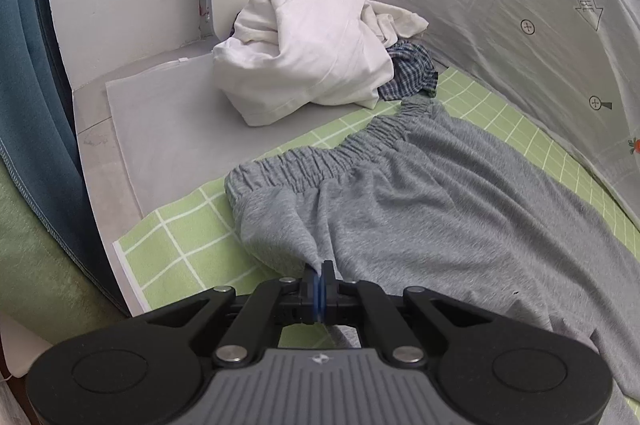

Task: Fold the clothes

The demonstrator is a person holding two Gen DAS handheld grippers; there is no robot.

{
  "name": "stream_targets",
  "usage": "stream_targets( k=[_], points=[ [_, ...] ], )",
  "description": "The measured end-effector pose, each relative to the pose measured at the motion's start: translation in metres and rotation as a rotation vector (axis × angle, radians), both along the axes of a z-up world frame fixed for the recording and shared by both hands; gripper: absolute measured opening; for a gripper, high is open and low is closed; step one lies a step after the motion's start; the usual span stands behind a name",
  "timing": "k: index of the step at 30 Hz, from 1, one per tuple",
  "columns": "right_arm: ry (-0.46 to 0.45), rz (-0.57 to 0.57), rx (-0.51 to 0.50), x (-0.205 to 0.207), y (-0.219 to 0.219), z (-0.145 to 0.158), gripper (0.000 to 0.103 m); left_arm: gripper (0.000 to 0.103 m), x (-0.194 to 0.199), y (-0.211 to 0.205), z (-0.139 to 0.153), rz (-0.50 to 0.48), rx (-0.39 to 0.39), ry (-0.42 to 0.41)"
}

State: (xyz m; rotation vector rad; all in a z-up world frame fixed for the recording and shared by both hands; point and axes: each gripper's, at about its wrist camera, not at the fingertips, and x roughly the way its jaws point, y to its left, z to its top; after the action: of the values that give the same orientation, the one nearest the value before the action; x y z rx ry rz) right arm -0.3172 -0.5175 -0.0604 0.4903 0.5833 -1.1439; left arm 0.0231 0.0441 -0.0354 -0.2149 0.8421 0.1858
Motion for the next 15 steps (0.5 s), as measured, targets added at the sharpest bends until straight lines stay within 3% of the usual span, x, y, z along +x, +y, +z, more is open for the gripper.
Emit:
stream_targets(
  k=[9,15],
  points=[
    [-0.102,0.076,-0.198,0.047,-0.013,0.067,0.003,0.001,0.026,-0.032,0.070,-0.050,0.015,-0.204],
    [-0.065,0.104,-0.186,0.083,-0.030,0.056,0.003,0.001,0.055,-0.044,0.058,-0.033,-0.005,-0.172]
  ],
)
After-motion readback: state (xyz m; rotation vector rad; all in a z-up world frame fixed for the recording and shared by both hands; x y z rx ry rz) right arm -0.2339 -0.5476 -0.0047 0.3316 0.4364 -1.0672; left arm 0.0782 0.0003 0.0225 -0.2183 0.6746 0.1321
